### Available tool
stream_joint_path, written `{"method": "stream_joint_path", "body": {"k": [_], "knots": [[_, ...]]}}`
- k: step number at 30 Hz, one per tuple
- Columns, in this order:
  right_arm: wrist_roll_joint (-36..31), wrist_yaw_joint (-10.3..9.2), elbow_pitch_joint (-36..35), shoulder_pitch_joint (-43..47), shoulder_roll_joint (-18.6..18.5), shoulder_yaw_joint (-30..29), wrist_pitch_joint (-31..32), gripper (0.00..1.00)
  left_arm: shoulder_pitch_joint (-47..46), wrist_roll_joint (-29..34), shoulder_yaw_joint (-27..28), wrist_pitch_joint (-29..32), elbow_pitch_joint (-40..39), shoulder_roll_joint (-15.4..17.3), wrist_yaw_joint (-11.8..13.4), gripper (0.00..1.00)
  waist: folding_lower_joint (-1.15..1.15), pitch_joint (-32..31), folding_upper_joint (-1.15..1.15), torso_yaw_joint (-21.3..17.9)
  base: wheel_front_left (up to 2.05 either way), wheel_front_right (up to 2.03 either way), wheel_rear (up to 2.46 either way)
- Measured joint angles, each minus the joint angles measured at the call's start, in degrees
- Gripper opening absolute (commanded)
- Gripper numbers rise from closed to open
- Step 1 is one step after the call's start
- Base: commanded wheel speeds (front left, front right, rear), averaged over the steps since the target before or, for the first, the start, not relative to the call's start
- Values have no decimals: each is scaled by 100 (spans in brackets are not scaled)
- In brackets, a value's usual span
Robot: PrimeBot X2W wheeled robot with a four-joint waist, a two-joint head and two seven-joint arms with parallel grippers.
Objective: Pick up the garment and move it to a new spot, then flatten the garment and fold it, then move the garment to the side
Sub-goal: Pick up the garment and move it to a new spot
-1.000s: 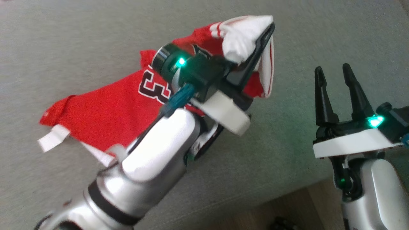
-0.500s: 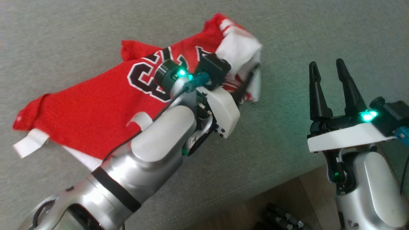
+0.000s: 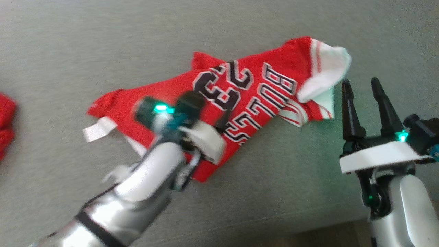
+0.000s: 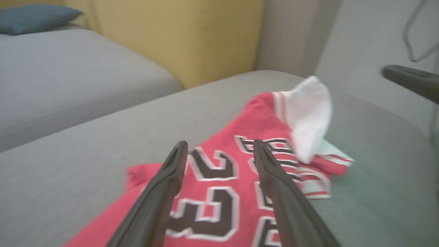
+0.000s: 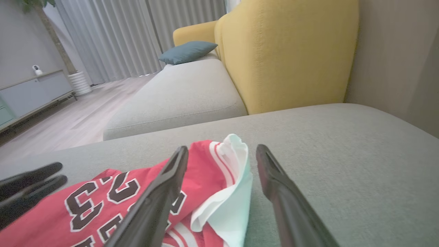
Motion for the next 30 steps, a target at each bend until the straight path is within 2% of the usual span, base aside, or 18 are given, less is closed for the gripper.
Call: {"method": "stream_joint_path", "body": {"k": [2, 3, 4, 7, 10, 13, 20, 26, 30], "knots": [[-27, 0, -51, 107, -2, -48, 71, 100, 186, 8, 300, -47, -176, 234, 213, 100, 0, -103, 0, 187, 0, 0, 0], [-51, 0, -101, 177, -5, -89, 136, 100, 387, 33, 671, -47, -483, 424, 393, 100, 0, -205, 0, 365, 0, 0, 0], [-53, 0, -131, 211, -8, -114, 160, 100, 506, 104, 879, -47, -684, 504, 468, 100, 0, -255, 0, 453, 0, 0, 0], [-99, 0, -192, 289, -30, -199, 226, 100, 911, 288, 1507, -48, -1185, 666, 601, 100, 0, -398, 0, 692, 0, 0, 0], [-100, 0, -238, 373, -54, -235, 283, 100, 1422, 434, 2172, -48, -1517, 794, 608, 100, 0, -534, 0, 896, 0, 0, 0], [-124, 0, -290, 438, -63, -255, 334, 100, 1889, 598, 2751, -48, -1720, 868, 545, 100, 0, -675, 0, 1044, 0, 0, 0], [-143, 0, -316, 612, -108, -297, 403, 100, 2553, 837, 3611, -48, -1848, 909, 38, 100, 0, -921, 0, 1190, 0, 0, 0], [-163, 0, -323, 832, -135, -305, 455, 100, 3043, 1024, 3851, -48, -1835, 910, -224, 100, 0, -1114, 0, 1145, 0, 0, 0], [-186, 0, -332, 999, -137, -301, 519, 100, 3348, 1168, 3866, -48, -1823, 855, -291, 100, 0, -1236, 0, 1088, 0, 0, 0]]}}
